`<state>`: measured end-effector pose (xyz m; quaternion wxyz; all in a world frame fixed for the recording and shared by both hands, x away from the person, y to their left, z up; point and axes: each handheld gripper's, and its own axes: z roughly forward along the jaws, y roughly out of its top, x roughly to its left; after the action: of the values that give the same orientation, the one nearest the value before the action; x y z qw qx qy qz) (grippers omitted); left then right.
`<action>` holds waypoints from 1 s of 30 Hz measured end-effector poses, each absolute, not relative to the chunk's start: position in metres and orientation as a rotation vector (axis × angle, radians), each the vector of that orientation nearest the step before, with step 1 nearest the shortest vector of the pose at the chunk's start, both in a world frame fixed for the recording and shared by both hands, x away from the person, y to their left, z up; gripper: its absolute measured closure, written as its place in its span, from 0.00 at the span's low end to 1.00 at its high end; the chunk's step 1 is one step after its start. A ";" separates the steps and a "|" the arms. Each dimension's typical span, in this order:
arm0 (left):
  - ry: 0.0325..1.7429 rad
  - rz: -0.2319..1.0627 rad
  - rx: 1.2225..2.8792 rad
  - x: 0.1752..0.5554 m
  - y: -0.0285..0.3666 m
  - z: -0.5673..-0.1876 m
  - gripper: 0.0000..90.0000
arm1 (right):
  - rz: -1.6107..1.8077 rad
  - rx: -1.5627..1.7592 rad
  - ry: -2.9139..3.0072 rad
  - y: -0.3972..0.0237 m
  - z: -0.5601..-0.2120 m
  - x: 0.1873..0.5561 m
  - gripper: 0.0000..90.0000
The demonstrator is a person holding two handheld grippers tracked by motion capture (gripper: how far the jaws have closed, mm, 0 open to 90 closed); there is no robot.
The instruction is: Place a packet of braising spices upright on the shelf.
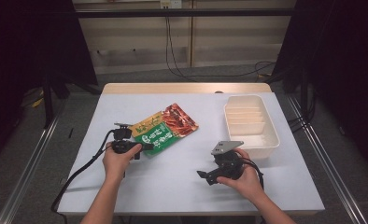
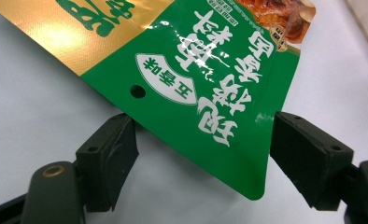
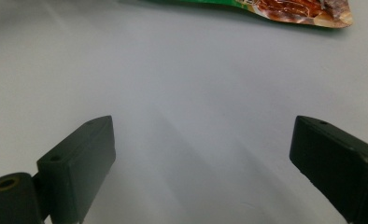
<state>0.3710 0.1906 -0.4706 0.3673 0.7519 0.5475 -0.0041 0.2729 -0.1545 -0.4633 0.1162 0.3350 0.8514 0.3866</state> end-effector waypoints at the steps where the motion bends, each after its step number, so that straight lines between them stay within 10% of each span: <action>1: 1.408 -0.018 1.921 0.371 0.190 -0.471 0.25 | 1.134 0.981 2.495 -0.155 -0.463 0.273 0.07; 11: 1.383 0.000 1.883 0.372 0.187 -0.475 0.42 | 1.143 0.984 2.493 -0.154 -0.463 0.274 0.07; 22: 1.385 -0.080 1.795 0.374 0.186 -0.475 0.91 | 1.137 0.982 2.496 -0.154 -0.463 0.274 0.07; 30: 1.398 -0.082 1.782 0.373 0.191 -0.464 1.00 | 1.140 0.982 2.498 -0.154 -0.463 0.274 0.07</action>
<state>0.3730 0.1908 -0.4641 0.4237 0.7121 0.5588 -0.0329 0.2736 -0.1543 -0.4631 0.1127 0.3345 0.8512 0.3884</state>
